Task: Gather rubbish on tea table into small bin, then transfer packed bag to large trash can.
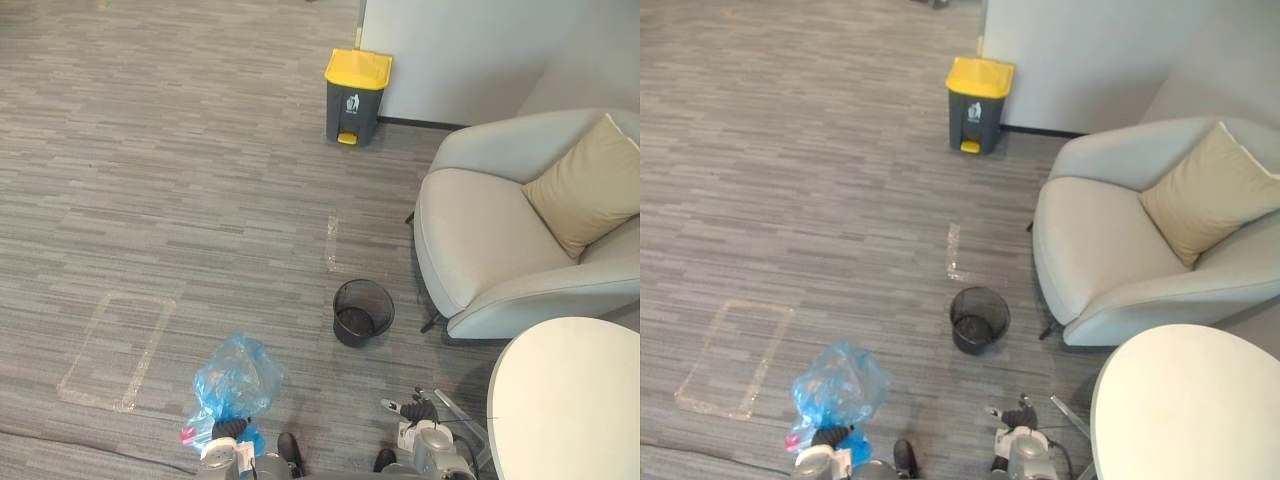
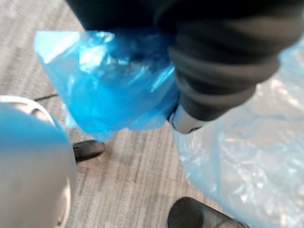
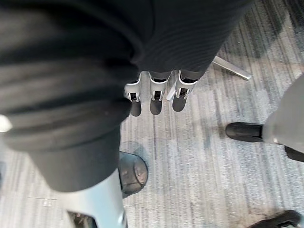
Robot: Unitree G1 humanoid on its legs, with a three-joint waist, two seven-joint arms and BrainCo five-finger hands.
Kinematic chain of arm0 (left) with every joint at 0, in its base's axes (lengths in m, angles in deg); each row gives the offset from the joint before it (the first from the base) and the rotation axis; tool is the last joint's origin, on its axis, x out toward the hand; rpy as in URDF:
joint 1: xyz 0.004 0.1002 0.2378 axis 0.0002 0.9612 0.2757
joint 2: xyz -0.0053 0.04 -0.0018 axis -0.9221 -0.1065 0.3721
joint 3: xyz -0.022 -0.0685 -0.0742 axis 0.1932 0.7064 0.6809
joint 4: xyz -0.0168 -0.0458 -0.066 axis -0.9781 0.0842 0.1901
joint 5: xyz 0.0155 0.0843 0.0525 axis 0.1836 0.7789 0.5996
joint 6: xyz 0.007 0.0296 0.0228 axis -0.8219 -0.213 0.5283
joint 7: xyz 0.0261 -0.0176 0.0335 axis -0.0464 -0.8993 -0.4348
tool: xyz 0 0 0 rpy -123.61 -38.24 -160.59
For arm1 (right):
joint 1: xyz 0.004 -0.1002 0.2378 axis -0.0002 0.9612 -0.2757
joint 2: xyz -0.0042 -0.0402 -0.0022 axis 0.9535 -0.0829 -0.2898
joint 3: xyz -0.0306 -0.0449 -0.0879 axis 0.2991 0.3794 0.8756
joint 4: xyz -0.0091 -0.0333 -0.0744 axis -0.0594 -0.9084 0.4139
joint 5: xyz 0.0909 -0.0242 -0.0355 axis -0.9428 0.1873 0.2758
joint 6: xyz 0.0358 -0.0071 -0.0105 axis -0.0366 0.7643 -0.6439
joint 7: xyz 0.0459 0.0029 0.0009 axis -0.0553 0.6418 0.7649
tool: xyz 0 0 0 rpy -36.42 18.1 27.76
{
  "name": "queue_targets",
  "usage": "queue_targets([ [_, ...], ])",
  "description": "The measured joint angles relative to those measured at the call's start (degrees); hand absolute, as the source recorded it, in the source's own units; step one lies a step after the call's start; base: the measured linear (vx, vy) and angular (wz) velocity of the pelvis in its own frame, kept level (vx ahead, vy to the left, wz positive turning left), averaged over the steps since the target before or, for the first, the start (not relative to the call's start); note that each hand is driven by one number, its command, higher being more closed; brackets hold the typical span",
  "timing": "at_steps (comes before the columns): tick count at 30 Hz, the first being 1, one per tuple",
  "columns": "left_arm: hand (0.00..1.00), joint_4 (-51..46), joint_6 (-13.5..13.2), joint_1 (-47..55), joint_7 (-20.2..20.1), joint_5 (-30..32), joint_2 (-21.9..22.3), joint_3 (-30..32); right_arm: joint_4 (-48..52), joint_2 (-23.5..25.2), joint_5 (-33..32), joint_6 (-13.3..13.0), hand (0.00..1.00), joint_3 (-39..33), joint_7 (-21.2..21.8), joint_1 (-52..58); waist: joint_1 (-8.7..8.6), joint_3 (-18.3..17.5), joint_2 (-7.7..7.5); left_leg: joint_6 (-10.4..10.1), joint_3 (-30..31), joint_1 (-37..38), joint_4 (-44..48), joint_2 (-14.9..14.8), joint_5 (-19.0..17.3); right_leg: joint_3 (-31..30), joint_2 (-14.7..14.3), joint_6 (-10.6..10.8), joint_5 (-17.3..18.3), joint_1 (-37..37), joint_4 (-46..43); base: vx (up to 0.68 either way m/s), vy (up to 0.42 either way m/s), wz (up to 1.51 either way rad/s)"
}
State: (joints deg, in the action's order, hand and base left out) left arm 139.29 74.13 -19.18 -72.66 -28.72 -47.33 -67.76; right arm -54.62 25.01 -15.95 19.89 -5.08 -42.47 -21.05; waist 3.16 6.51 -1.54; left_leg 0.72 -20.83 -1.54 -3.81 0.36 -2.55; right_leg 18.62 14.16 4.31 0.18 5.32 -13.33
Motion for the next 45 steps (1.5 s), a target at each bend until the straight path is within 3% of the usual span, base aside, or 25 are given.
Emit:
queue_targets([
  [3,1.00,0.27,-0.03,0.33,0.00,-0.01,-0.03,0.00,0.05,-0.67,1.59,-0.01,0.00,-0.03,-0.02,0.84,-0.82,0.99,0.34,0.68,2.92,2.96,0.06,-0.09,-0.42,-4.34,1.97,-2.52,-0.12,6.32,-18.68,0.10,0.009,0.47],
  [4,1.00,0.37,-0.03,0.53,0.01,-0.05,-0.22,0.02,0.01,-0.22,1.63,-0.02,0.00,0.02,0.04,1.36,-1.53,1.18,0.58,1.17,4.90,3.67,0.58,-0.73,-0.77,-6.44,0.74,-2.48,3.98,8.31,-21.58,0.09,-0.029,0.49],
  [7,1.00,0.86,-0.02,0.36,0.03,-0.08,-0.16,0.44,-0.03,0.26,1.68,-0.03,0.00,-0.21,0.03,1.34,-2.45,1.27,0.12,1.40,8.12,3.79,1.14,-1.33,-1.59,-6.32,-2.95,-1.55,8.34,11.39,-19.27,0.22,-0.083,0.71],
  [11,1.00,0.84,0.03,-1.13,0.06,-0.06,0.64,1.33,0.06,0.28,1.73,-0.06,0.00,-1.08,0.00,0.91,-3.00,2.57,0.26,-0.05,11.02,4.64,4.13,-2.31,-5.28,-5.68,-7.01,-1.32,7.05,13.23,-10.59,0.26,-0.120,0.45],
  [14,1.00,0.76,0.04,-2.38,0.01,-0.02,1.53,1.35,0.13,0.29,1.62,0.02,0.00,-3.26,-0.19,2.29,-3.98,2.09,-2.41,-2.45,15.84,6.41,6.73,-1.05,-9.63,-6.81,-6.11,-3.42,5.73,11.47,-6.81,0.44,-0.280,0.86],
  [15,1.00,0.76,0.13,-2.61,0.05,-0.02,2.00,1.41,0.23,0.24,1.65,0.05,0.00,-3.83,-0.27,2.14,-4.04,2.28,-1.48,-2.84,16.08,6.83,7.54,-1.98,-10.39,-5.79,-6.45,-2.94,7.45,10.87,-7.81,0.52,-0.252,0.72],
  [16,1.00,0.48,0.03,-2.19,-0.02,0.00,3.74,1.59,0.66,-0.56,1.68,0.05,0.00,-4.91,-0.50,2.43,-3.91,0.99,0.77,-5.48,15.76,4.98,12.51,-4.31,-11.99,-3.23,-7.61,-4.34,8.80,9.99,-7.65,0.55,-0.216,0.41],
  [17,1.00,-0.09,0.04,-2.39,-0.03,-0.01,4.90,1.66,0.89,-0.74,1.73,0.11,0.00,-4.84,-0.46,1.67,-4.02,1.30,1.73,-7.43,14.30,2.42,19.79,-6.21,-13.17,-2.47,-9.08,-5.10,9.43,7.94,-6.77,0.57,-0.210,0.38],
  [18,1.00,-0.29,0.07,-2.45,-0.03,-0.01,5.21,1.78,1.24,-0.66,1.73,0.16,0.00,-4.65,-0.39,1.66,-4.01,1.37,1.84,-7.86,13.60,1.21,23.03,-6.98,-13.43,-2.11,-9.53,-5.29,9.55,6.94,-6.10,0.55,-0.192,0.23],
  [19,1.00,-0.80,0.10,-2.53,-0.06,-0.03,5.70,2.48,1.72,0.00,1.74,0.23,0.00,-4.00,-0.43,1.62,-3.93,1.71,1.82,-8.59,12.53,-3.29,37.35,-9.41,-12.44,-2.20,-11.06,-5.92,9.93,2.24,-2.71,0.53,-0.137,0.06],
  [20,1.00,-1.73,0.07,-2.63,-0.05,-0.05,5.80,2.59,1.76,0.33,1.72,0.43,0.00,-3.27,-0.46,1.32,-3.28,2.03,1.48,-7.77,10.20,-5.71,45.52,-11.32,-13.45,-3.09,-11.76,-6.64,10.38,-1.86,-0.71,0.50,-0.099,-0.06],
  [22,1.00,-3.04,0.01,-2.84,-0.04,-0.09,6.08,2.58,1.75,0.38,1.72,0.45,0.00,-2.64,-0.46,0.50,-2.58,2.38,0.86,-6.27,5.19,-8.66,48.40,-12.70,-15.12,-4.72,-11.41,-6.83,10.52,-5.31,0.10,0.45,-0.007,-0.43],
  [24,1.00,-3.37,-0.03,-3.24,-0.06,-0.09,6.25,2.40,2.00,0.31,1.73,0.48,0.00,-2.60,-0.52,-0.92,-2.52,2.73,0.51,-4.75,1.80,-12.03,41.74,-12.70,-15.62,-5.64,-10.16,-6.67,10.61,-6.74,-0.27,0.35,0.072,-0.39],
  [26,1.00,-3.65,0.01,-3.50,-0.04,-0.07,6.26,2.13,3.07,0.35,1.73,0.59,0.00,-2.62,-0.59,-0.60,-2.45,2.56,0.83,-1.82,0.59,-13.43,29.41,-11.93,-9.49,-5.69,-9.28,-4.51,11.89,-7.39,-2.41,0.31,0.148,-0.26],
  [27,1.00,-3.58,0.02,-3.45,-0.06,-0.02,5.52,0.51,3.64,0.73,1.74,0.84,0.00,-3.27,-0.69,0.19,-1.60,2.07,-0.16,-2.16,0.99,-12.70,24.89,-10.42,-2.51,-6.75,-7.97,-0.90,14.78,-7.28,-5.82,0.43,0.181,-0.01],
  [29,1.00,-3.78,-0.05,-4.18,-0.02,0.01,4.06,-1.16,3.19,1.71,1.80,1.03,0.00,-3.74,-0.73,1.40,-1.76,1.45,-1.64,-1.70,1.10,-11.12,22.68,-8.38,-2.47,-7.02,-6.11,-1.13,13.89,-6.63,-7.86,0.38,0.127,0.17],
  [32,1.00,-2.72,0.01,-4.99,0.03,1.04,2.51,-2.24,1.42,1.70,1.81,1.32,0.00,-4.64,-0.61,0.99,-1.42,2.00,-0.37,-1.57,1.02,-6.96,19.56,-8.26,-2.57,-9.74,-7.40,-0.42,15.10,-7.69,0.36,0.25,0.002,-0.12],
  [34,1.00,-1.55,0.12,-5.11,-0.03,1.26,2.29,-2.90,1.42,1.68,2.10,1.31,0.00,-4.62,-0.52,1.14,-1.77,1.78,-0.69,-1.92,0.65,-5.04,18.96,-6.46,-3.68,-9.57,-6.83,0.14,8.79,-8.29,2.10,0.18,-0.026,-0.16],
  [35,1.00,-1.47,0.25,-5.01,-0.05,1.70,3.78,-4.02,1.50,0.57,2.34,1.53,0.00,-4.64,-0.60,1.10,-2.03,1.99,1.84,-2.54,-0.07,-2.55,17.47,-7.56,-4.84,-10.71,-7.05,0.22,8.82,-4.76,-6.77,0.17,0.019,-0.24],
  [36,1.00,-1.47,0.25,-4.95,-0.05,1.76,3.89,-4.08,1.52,0.52,2.38,1.55,0.00,-4.61,-0.59,1.08,-2.00,2.03,1.98,-2.54,-0.39,-2.23,17.17,-7.61,-4.84,-10.84,-7.00,0.22,8.82,-4.12,-8.29,0.20,0.064,-0.49],
  [39,1.00,-1.86,0.61,-3.07,-0.04,2.13,4.11,-4.18,1.95,1.45,3.58,1.61,0.00,-4.51,-0.57,2.37,-2.99,2.01,0.75,-2.59,-1.81,4.62,11.86,-5.31,-6.38,-12.80,-4.48,-0.89,5.68,4.47,-31.10,0.15,0.035,-0.04],
  [40,1.00,-2.06,0.84,-2.64,-0.05,2.15,4.19,-3.84,3.25,1.53,3.78,1.58,0.00,-4.35,-0.57,2.56,-3.28,2.11,0.52,-2.82,-0.46,6.24,10.97,-5.55,-7.89,-15.47,-5.50,-0.51,6.83,7.96,-37.58,0.24,-0.065,0.25],
  [41,1.00,-2.01,1.08,-3.07,0.03,2.15,3.85,-2.89,3.29,1.74,3.77,1.58,0.00,-3.74,-0.41,2.34,-2.98,1.87,-0.55,-2.91,-0.31,6.62,10.95,-5.64,-8.65,-15.96,-6.91,-1.30,12.62,9.67,-37.36,0.24,-0.098,0.14],
  [43,1.00,-1.95,1.22,-3.74,-0.02,2.22,3.97,-1.73,3.30,1.73,3.76,1.52,0.00,-3.60,-0.42,2.00,-3.02,2.04,-0.35,-3.85,0.38,7.33,10.89,-6.50,-9.87,-13.71,-8.94,-3.10,17.38,12.94,-33.26,0.26,-0.140,0.23],
  [45,1.00,-1.72,1.20,-3.98,-0.02,2.24,4.31,-1.10,3.61,1.74,3.74,1.50,0.00,-3.85,-0.44,2.24,-3.10,2.14,0.02,-4.96,0.89,8.87,10.51,-6.93,-10.77,-9.78,-9.75,-4.15,17.02,15.01,-25.87,0.31,-0.119,0.27],
])
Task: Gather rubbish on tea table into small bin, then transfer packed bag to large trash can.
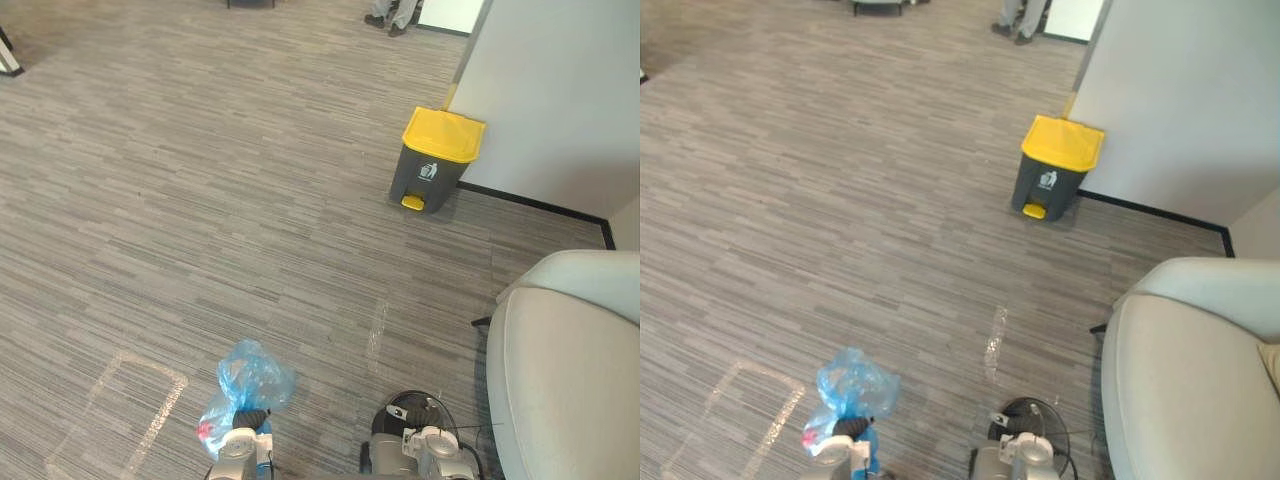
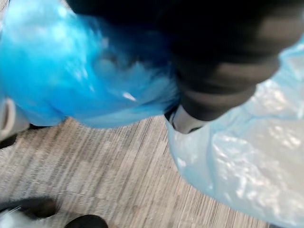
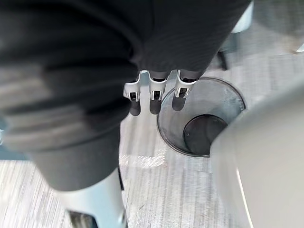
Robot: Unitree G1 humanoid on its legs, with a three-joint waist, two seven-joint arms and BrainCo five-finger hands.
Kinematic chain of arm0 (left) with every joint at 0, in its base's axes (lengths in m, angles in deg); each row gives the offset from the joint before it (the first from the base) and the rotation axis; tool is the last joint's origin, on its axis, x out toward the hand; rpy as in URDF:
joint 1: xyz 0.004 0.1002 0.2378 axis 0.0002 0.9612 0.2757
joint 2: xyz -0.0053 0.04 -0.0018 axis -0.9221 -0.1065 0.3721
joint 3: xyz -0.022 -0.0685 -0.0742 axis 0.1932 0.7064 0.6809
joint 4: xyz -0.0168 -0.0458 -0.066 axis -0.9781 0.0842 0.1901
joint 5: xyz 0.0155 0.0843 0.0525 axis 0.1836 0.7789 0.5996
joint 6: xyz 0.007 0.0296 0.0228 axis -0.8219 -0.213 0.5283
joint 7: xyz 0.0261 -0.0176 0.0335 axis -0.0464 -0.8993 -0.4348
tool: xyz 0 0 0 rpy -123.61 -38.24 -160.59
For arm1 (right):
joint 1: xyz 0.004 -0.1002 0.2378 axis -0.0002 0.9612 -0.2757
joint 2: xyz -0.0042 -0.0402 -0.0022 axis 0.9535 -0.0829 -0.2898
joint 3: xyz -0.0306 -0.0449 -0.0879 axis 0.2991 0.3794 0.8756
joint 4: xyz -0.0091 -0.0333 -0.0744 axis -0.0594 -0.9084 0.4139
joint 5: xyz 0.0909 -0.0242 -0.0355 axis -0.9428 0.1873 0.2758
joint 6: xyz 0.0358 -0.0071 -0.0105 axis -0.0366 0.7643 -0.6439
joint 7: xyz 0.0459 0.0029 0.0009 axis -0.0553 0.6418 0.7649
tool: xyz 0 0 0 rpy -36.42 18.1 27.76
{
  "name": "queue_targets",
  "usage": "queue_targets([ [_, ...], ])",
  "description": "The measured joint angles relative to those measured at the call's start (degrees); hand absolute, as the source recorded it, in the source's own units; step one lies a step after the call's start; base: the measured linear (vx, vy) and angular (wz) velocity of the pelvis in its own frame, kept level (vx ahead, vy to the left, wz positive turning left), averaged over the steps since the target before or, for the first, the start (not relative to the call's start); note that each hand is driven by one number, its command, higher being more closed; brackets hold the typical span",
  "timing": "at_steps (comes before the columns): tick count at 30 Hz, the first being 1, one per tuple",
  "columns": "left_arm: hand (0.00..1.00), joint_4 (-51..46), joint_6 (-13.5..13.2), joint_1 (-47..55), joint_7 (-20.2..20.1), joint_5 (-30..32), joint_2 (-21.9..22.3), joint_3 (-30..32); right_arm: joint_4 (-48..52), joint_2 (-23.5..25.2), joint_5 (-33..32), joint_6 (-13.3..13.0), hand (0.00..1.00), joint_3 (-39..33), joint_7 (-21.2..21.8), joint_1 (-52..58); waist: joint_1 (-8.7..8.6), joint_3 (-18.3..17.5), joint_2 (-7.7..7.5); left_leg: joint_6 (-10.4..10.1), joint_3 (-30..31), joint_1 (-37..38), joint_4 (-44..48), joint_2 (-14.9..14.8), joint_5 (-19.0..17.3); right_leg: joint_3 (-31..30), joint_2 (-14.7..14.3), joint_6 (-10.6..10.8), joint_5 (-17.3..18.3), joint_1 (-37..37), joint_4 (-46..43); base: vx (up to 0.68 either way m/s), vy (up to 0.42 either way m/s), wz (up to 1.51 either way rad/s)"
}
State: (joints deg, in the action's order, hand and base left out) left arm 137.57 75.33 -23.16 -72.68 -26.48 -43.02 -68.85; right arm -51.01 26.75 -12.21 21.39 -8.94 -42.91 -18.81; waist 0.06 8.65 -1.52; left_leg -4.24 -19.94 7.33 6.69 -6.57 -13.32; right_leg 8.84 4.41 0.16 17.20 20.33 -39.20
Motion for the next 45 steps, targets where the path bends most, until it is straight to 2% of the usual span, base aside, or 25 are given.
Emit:
queue_targets([
  [1,1.00,0.77,0.00,-0.16,-0.05,0.07,-0.33,0.07,-0.40,0.24,0.11,0.02,0.00,0.18,-0.05,0.65,-0.05,-0.72,-2.26,-2.05,0.61,1.60,-0.34,2.09,-1.05,0.24,0.56,-3.10,-4.82,-0.85,8.96,0.46,-0.108,0.23],
  [2,1.00,2.11,0.40,-0.49,-0.12,0.32,0.81,0.01,-1.33,-0.93,0.11,0.19,0.00,-0.89,-0.12,0.56,0.01,-0.88,0.67,-2.42,2.01,3.15,-0.35,0.41,-1.21,1.98,-0.32,-3.34,-4.07,-2.60,8.26,0.40,-0.086,0.25],
  [4,1.00,2.08,0.37,-0.51,-0.37,1.07,1.99,-0.68,-1.12,-1.45,0.07,0.18,0.00,-1.49,-0.46,0.64,-0.32,-1.81,3.12,-2.64,3.11,2.52,2.52,-1.53,-1.01,3.27,-1.74,-3.59,-2.97,-4.71,10.72,0.47,-0.112,0.14],
  [6,1.00,1.94,0.37,-1.31,-0.44,1.16,1.97,-0.56,-1.11,-0.86,0.08,0.21,0.00,-1.48,-0.45,0.77,-0.40,-1.89,3.40,-2.88,3.60,-0.46,11.44,-3.63,-0.88,3.98,-2.79,-3.91,-2.77,-8.43,13.86,0.49,-0.135,0.16],
  [7,1.00,1.52,0.34,-1.69,-0.55,1.13,1.90,-0.57,-1.05,-0.20,0.04,0.22,0.00,-1.02,-0.55,1.04,-0.51,-1.76,3.18,-4.94,5.41,-5.46,25.32,-6.02,0.22,4.20,-3.37,-3.92,-2.78,-12.81,17.45,0.31,-0.061,0.12],
  [8,1.00,1.15,0.26,-1.52,-0.89,1.13,1.90,-0.68,-1.02,-0.19,0.05,0.23,0.00,-0.55,-0.62,0.97,-0.28,-1.77,3.09,-5.09,6.18,-7.35,30.05,-6.57,0.05,3.98,-3.61,-3.98,-2.75,-14.43,18.60,0.35,-0.013,-0.11],
  [10,1.00,-0.74,0.04,-0.41,-1.25,1.09,1.94,0.00,-1.00,0.12,0.04,0.21,0.00,0.56,-0.69,-0.23,0.54,-1.53,2.52,-1.37,4.36,-13.86,41.65,-7.84,-2.99,0.44,-3.91,-4.10,-2.68,-19.71,22.75,0.32,0.080,-0.61],
  [12,1.00,-1.06,0.04,0.43,-1.23,1.05,1.97,0.45,-1.04,0.44,0.03,0.25,0.00,0.55,-0.70,-1.14,1.26,-1.36,2.11,0.24,2.19,-17.28,39.54,-8.22,-4.44,-2.20,-3.49,-4.07,-2.70,-21.09,23.45,0.30,0.187,-0.87],
  [15,1.00,-1.51,0.01,0.41,-1.15,1.05,2.01,1.05,-1.03,0.62,0.02,0.39,0.00,0.31,-0.90,-1.38,2.32,-1.18,1.63,0.94,3.48,-21.40,26.25,-6.54,-3.51,-5.90,-0.96,-2.83,-2.02,-23.55,23.63,0.30,0.303,-0.79],
  [16,1.00,-1.50,-0.08,0.45,-1.11,1.05,2.03,0.97,-0.99,0.54,0.02,0.37,0.00,0.23,-1.06,-1.23,2.36,-1.34,1.63,0.59,5.86,-21.54,20.05,-5.15,-0.31,-7.15,-0.21,-1.06,-1.22,-24.11,23.55,0.20,0.287,-0.54],
  [17,1.00,-1.28,-0.09,0.70,-1.06,1.04,2.07,0.64,-1.06,0.17,0.03,0.37,0.00,0.25,-1.09,-0.83,2.37,-1.81,2.32,-1.60,8.78,-21.52,16.08,-4.47,6.42,-8.49,-0.14,1.29,0.16,-24.19,23.46,0.26,0.362,-0.64],
  [19,1.00,-1.05,0.04,0.01,-0.92,1.02,0.92,0.57,-2.60,0.33,-0.01,0.78,0.00,0.77,-0.99,0.31,1.91,-3.67,-0.60,-0.26,6.11,-20.89,17.09,-1.30,2.62,-11.48,3.71,3.15,0.69,-23.59,21.59,0.33,0.400,-0.50],
  [21,1.00,-0.85,0.05,0.42,-0.88,1.03,0.88,0.59,-2.26,0.32,-0.01,0.78,0.00,0.56,-1.01,0.69,2.77,-3.71,-0.73,1.16,2.55,-18.34,16.61,-0.92,0.92,-14.14,4.65,4.83,-1.66,-19.25,13.18,0.21,0.249,-0.78],
  [23,1.00,-0.31,0.42,1.06,-0.21,0.99,0.68,0.60,-2.21,0.18,0.00,0.78,0.00,1.55,-0.71,1.12,2.50,-2.98,0.11,2.62,-2.61,-11.66,13.16,-0.53,0.06,-14.93,5.20,7.11,-6.51,-10.27,-4.78,0.29,0.294,-0.87],
  [24,1.00,-0.23,0.45,1.07,0.02,0.98,0.69,0.61,-2.22,0.18,0.00,0.79,0.00,1.64,-0.62,1.32,2.50,-2.89,0.24,2.62,-3.35,-10.05,12.19,-0.40,0.06,-13.99,5.29,7.04,-6.49,-8.88,-7.51,0.29,0.250,-0.71],
  [27,1.00,0.26,0.45,0.55,0.07,0.80,0.44,0.58,-1.92,0.08,0.12,0.56,0.00,2.01,-0.58,0.62,1.69,-2.63,0.70,2.49,-6.36,-3.22,5.99,0.37,0.14,-3.76,6.07,4.03,-4.50,-2.30,-11.94,0.25,0.105,-0.42],
  [30,1.00,1.45,0.43,-0.07,0.08,-0.37,0.26,0.64,-2.02,-0.03,0.19,0.50,0.00,1.78,-0.58,-0.59,0.65,-2.23,1.28,1.94,-8.04,0.91,1.47,0.40,0.45,6.74,4.85,2.39,-3.90,0.31,1.38,0.30,-0.008,-0.19],
  [32,1.00,2.11,0.28,-0.76,0.05,-0.38,-0.68,-0.02,-2.60,-0.04,0.26,0.53,0.00,1.66,-0.57,-0.98,0.13,-2.13,0.31,0.56,-7.05,2.53,-1.02,2.27,1.20,7.37,2.65,1.18,-11.59,-0.40,16.74,0.37,-0.077,0.11],
  [33,1.00,2.72,0.09,-1.33,0.02,-0.38,-1.13,0.15,-3.27,-0.35,0.19,0.54,0.00,1.29,-0.38,-0.91,-0.08,-0.80,-0.66,0.07,-4.32,4.40,-1.88,3.86,0.89,5.19,2.22,-3.77,-15.96,-1.03,18.49,0.35,-0.111,-0.07],
  [34,1.00,3.04,0.16,-1.37,0.01,-0.31,-0.01,0.16,-3.23,-1.38,0.63,0.54,0.00,0.64,-0.41,-2.27,0.16,0.17,1.42,-0.68,-2.70,5.73,-1.39,2.15,1.24,5.48,1.40,-3.45,-13.37,-2.08,17.49,0.42,-0.158,-0.11],
  [37,1.00,2.87,0.15,-1.18,-0.02,-0.14,0.46,0.04,-3.01,-1.20,0.68,0.59,0.00,-0.45,-0.44,-1.63,0.01,0.09,2.45,-0.87,0.08,3.47,7.64,-0.28,1.08,6.37,0.51,-2.96,-9.16,-4.31,16.67,0.29,-0.153,0.05],
  [38,1.00,2.44,0.17,-1.13,-0.05,-0.15,0.58,0.09,-2.93,-1.16,0.66,0.60,0.00,-0.15,-0.44,-1.31,-0.13,0.09,2.47,-1.46,2.01,0.08,17.11,-2.42,1.01,6.95,-0.01,-2.92,-8.24,-6.38,17.58,0.34,-0.204,0.25],
  [40,1.00,0.60,0.15,-0.47,-0.10,-0.16,1.92,0.17,-2.84,-1.49,0.61,0.80,0.00,1.05,-0.62,-0.99,0.42,0.25,3.27,-5.40,6.26,-8.14,37.45,-7.20,4.11,6.88,-2.39,-4.44,-6.86,-11.11,19.80,0.35,-0.128,-0.06],
  [42,1.00,-0.60,0.22,0.76,-0.38,-0.19,2.00,0.83,-2.90,-0.92,0.19,0.83,0.00,3.00,-0.73,-1.32,0.77,0.44,2.98,-3.43,6.20,-13.67,45.41,-8.67,1.14,5.07,-3.62,-5.36,-5.46,-15.20,21.48,0.35,0.001,-0.49],
  [45,1.00,-2.23,0.21,1.08,-0.20,-0.62,2.08,2.06,-2.93,-0.42,0.09,1.10,0.00,2.97,-0.83,-1.30,1.79,0.38,2.45,-0.56,2.91,-17.74,36.21,-7.59,-2.05,1.39,-3.27,-4.14,-5.20,-18.74,23.20,0.40,0.093,-0.81],
])
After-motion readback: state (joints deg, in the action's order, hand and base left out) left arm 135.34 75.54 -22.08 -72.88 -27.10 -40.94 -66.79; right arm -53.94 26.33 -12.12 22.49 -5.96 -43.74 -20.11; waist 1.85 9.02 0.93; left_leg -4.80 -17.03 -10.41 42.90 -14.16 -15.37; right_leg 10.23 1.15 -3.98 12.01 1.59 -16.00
